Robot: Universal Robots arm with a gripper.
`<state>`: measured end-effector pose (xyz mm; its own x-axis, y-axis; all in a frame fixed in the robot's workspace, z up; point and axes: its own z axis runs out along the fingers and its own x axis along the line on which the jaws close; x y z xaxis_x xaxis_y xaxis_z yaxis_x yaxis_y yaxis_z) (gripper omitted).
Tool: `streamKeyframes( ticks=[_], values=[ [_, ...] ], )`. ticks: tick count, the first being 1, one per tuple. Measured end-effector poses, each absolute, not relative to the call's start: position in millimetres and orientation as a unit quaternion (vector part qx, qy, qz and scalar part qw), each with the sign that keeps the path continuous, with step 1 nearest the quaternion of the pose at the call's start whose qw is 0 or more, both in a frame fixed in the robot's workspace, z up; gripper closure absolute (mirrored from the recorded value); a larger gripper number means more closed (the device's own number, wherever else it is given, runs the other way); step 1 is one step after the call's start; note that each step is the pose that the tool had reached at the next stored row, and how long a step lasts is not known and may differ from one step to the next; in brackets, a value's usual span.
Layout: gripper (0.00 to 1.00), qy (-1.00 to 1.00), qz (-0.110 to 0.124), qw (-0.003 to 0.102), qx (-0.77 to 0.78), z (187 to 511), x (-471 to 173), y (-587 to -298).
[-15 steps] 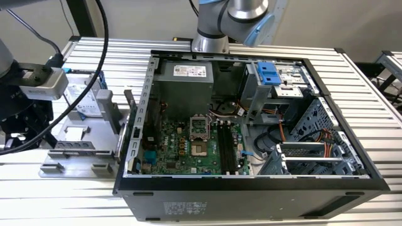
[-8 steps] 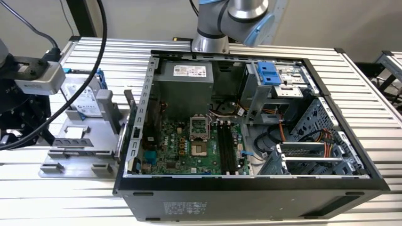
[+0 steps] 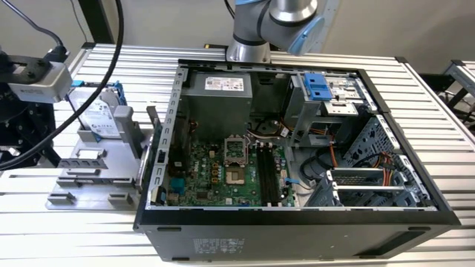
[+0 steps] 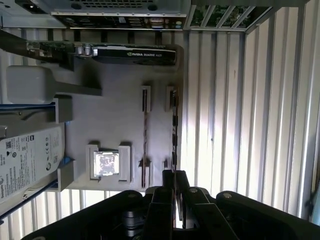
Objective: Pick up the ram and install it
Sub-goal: 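Pick up the ram and move it above insertion slot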
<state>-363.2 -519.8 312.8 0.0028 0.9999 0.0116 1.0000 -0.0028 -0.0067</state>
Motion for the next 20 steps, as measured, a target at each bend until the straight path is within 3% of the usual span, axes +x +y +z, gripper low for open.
streamKeyframes(
  ticks=[20],
  values=[
    [1.00,-0.706,-0.002,0.006,-0.708,349,-363,-520]
  ],
)
